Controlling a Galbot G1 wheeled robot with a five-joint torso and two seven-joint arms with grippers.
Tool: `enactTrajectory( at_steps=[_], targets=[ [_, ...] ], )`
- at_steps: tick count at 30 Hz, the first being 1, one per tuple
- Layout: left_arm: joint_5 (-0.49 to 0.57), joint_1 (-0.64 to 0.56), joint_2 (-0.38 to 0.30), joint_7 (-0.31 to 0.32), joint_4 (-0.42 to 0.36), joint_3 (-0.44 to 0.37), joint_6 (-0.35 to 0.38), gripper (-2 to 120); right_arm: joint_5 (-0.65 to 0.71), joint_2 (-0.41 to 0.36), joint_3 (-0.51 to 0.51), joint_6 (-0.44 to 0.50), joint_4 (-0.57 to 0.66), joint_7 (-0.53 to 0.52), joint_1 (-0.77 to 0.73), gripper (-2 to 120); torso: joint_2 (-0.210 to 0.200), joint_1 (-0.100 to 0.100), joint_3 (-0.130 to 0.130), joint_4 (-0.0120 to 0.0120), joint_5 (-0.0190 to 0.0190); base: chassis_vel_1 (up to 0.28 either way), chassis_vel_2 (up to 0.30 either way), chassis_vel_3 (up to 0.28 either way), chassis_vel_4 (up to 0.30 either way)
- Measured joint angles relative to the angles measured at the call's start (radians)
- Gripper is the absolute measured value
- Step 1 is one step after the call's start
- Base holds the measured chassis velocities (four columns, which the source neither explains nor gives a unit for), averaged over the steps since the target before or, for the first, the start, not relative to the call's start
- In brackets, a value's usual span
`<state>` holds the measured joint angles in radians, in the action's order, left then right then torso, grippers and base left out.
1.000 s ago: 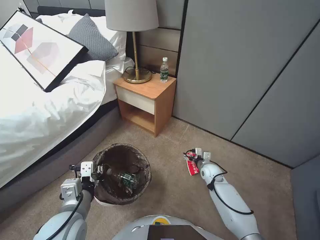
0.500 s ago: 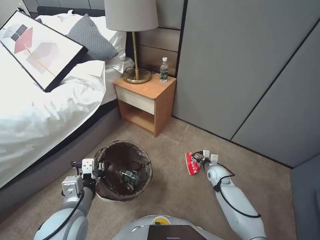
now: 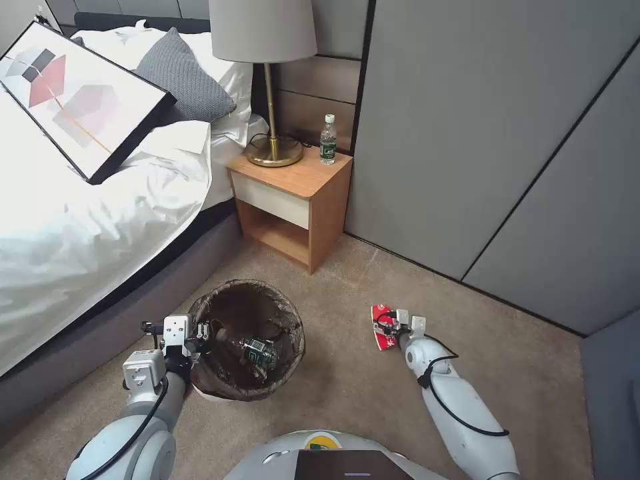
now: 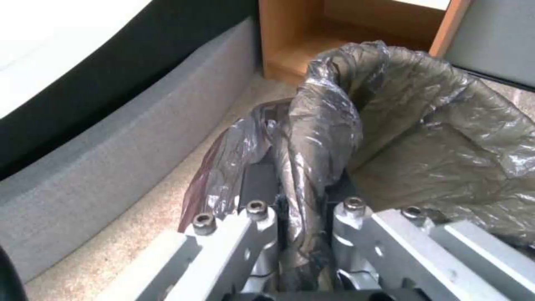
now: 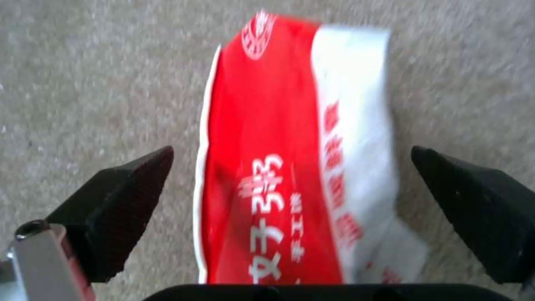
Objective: Pick up the trash bin, then pick up the garbage from the floor and place it into the trash bin.
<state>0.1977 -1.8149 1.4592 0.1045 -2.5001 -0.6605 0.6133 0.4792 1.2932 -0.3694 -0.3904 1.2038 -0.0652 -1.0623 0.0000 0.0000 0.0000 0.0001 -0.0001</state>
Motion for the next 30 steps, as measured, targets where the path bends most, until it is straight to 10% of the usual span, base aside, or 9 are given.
enactTrajectory(
  at_steps=[21, 30],
  targets=[
    [0.002, 0.003, -0.001, 0.000, 0.000, 0.004, -0.002, 7, -0.107, 0.009, -0.058, 0.075, 0.049, 0.008, -0.064, 18, 0.000, 0.000, 0.000, 0.0000, 0.0001, 0.000, 0.000, 0.000, 0.000],
    [0.012, 0.012, -0.009, 0.000, 0.000, 0.010, -0.002, 7, -0.111, 0.009, -0.085, 0.075, 0.049, 0.008, -0.068, 3, 0.000, 0.000, 0.000, -0.0001, 0.0001, 0.000, 0.000, 0.000, 0.000]
  ],
)
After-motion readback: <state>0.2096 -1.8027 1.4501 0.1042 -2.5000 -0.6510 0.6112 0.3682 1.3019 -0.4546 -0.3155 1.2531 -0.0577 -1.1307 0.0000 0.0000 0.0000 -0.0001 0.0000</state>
